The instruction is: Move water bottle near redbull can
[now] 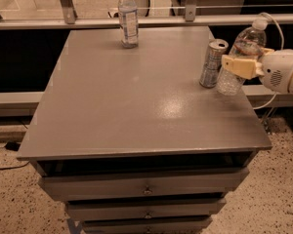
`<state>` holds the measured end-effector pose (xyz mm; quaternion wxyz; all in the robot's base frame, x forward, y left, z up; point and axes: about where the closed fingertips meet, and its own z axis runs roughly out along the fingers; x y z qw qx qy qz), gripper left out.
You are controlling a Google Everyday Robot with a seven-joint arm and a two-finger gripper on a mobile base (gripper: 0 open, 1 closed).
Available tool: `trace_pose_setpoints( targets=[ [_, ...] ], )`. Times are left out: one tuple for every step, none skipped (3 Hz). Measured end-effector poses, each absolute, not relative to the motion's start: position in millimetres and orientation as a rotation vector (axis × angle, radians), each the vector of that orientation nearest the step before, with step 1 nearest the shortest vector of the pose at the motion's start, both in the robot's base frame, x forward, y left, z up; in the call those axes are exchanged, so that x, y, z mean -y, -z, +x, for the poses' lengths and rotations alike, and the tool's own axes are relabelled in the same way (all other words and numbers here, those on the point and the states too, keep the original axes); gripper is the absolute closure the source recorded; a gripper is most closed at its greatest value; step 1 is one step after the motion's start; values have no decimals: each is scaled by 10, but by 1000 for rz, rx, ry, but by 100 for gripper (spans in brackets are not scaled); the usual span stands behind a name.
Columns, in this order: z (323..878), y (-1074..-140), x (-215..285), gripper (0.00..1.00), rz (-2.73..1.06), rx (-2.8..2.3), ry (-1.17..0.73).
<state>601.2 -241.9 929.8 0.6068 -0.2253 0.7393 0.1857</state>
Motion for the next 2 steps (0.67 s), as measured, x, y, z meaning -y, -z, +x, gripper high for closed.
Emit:
trace_pose_setpoints(
  targets=[
    [6140,-9239,2211,98,-610,-1692,-417],
    [6192,-9204,2064,76,-700,-1692,-389]
  ],
)
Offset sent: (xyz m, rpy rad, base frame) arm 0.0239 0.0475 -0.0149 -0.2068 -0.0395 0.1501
